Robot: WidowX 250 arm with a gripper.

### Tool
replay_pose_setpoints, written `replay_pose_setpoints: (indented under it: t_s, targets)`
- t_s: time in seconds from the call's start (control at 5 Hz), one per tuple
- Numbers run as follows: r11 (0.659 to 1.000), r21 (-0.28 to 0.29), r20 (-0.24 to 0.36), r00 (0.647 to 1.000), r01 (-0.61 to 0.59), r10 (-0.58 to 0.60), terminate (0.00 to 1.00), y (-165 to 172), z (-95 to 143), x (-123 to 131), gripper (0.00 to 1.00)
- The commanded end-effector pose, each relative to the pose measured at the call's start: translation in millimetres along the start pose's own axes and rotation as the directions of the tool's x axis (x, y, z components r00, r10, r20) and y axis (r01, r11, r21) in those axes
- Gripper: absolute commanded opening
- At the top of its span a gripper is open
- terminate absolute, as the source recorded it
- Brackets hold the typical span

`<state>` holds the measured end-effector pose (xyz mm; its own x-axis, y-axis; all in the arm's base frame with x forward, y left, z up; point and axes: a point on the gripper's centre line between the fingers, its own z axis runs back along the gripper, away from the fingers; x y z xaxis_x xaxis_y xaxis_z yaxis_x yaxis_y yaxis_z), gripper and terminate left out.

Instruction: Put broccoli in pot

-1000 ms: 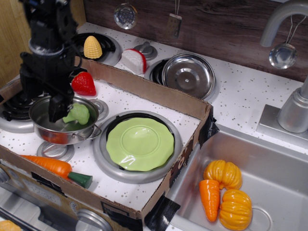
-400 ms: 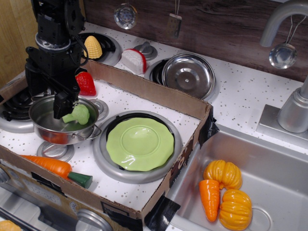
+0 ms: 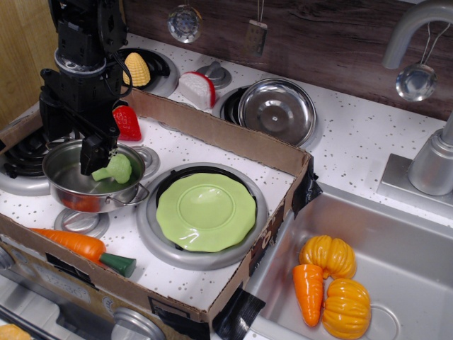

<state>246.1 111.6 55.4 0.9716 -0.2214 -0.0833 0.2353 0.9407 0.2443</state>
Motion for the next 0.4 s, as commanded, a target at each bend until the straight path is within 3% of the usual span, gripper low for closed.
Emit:
replay_pose_setpoints:
  t_s: [0.0, 0.2]
  targets:
    - [0.999, 0.035, 0.054, 0.998, -0.019, 0.017, 0.00, 0.2, 24.2, 9.4, 1.00]
    - [0.999, 0.035, 0.054, 0.998, -0.019, 0.017, 1.00, 0.2, 24.2, 9.4, 1.00]
